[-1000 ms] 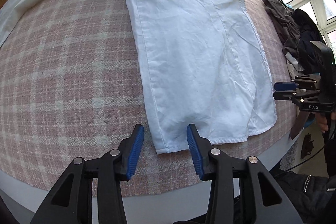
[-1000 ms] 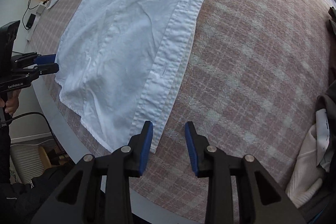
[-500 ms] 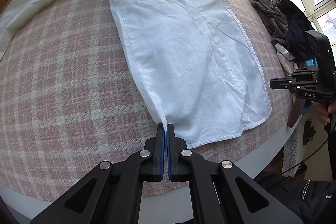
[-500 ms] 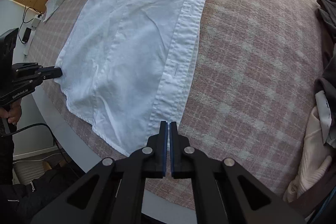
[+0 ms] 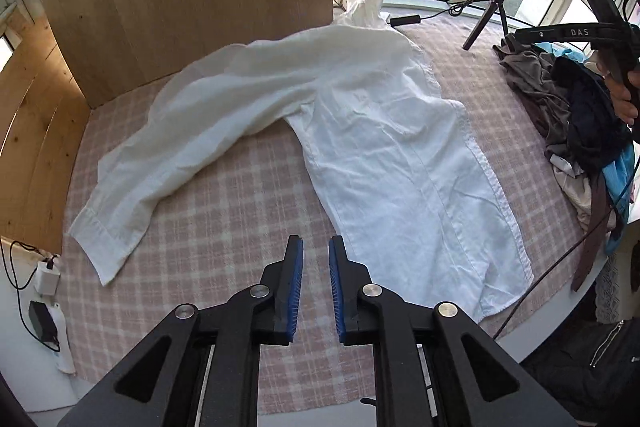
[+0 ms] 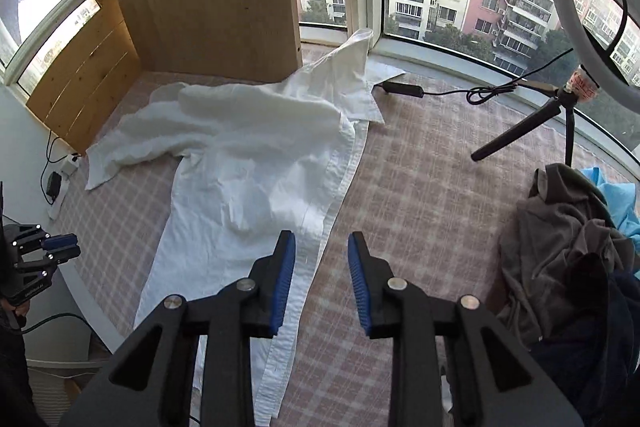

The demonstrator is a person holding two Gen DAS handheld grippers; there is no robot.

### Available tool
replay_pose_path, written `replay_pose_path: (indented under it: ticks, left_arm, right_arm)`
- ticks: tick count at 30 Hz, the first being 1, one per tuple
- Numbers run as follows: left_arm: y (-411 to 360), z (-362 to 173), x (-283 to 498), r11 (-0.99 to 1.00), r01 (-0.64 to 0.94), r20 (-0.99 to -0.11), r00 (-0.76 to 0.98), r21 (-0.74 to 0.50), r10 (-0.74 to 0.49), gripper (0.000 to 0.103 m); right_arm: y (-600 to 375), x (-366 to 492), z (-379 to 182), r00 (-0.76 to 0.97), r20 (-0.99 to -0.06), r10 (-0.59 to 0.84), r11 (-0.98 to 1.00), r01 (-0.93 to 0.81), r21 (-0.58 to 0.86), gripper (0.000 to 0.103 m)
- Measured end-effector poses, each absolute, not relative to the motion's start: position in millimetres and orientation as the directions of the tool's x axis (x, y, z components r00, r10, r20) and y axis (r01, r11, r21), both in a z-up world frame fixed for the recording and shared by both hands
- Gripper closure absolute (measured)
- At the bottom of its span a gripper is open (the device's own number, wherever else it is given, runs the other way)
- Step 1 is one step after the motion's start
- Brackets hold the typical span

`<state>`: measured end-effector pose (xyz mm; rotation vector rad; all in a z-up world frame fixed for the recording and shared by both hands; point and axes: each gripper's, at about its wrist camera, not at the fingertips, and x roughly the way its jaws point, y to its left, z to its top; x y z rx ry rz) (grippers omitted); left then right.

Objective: Fold clothes
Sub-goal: 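Grasp the shirt collar with the right gripper and lift it up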

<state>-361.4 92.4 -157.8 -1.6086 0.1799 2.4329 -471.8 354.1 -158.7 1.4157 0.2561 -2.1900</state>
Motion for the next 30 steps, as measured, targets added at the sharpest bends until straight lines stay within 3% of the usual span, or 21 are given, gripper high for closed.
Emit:
replay_pose_path:
  ticks: [6,10,14,23,29,30]
  left_arm:
    - [105.2,-147.1,-425.2,-0.962,-0.273,-0.919,-0.381,0.009,0.099,0.086]
    - [115.0,-169.0,-475.3,-0.953,-0.302,-0.927,-0.361,0.018,0.097,0.086]
    - [116.7,-195.7,-520.0,-0.949,-0.315,-0.940,-0.329,0.016,0.094,0.086]
    - [104.4,-218.9,-556.2,-0.940,-0.340,-0.944,-0.304,-0.015,0.125,0.086]
    - [114.1,-203.8,-552.7,-0.912,-0.410,-0.931,-0.328,-0.014,0.162,0.086]
    - [115.4,-203.9,-553.3,-0.910,-0.415,-0.931,-0.326,-0.015,0.164,0.086]
  right_arm:
    - [335.0,-570.4,-195.6,-0.325,-0.891,-0.316,-0.881,0.450,0.148,0.076]
    - [303.5,-625.0,-219.8,-0.322,-0.899,-0.296,-0.875,0.468,0.121,0.075]
    - [267.1,-667.8,-234.4,-0.390,-0.888,-0.243,-0.855,0.518,0.006,0.059]
    - [224.9,-697.2,-274.4,-0.359,-0.898,-0.254,-0.749,0.661,-0.052,0.058]
    - [240.9,-693.2,-267.1,-0.315,-0.887,-0.337,-0.711,0.703,0.021,0.057]
    - [243.4,-693.6,-266.2,-0.305,-0.885,-0.352,-0.704,0.709,0.036,0.053]
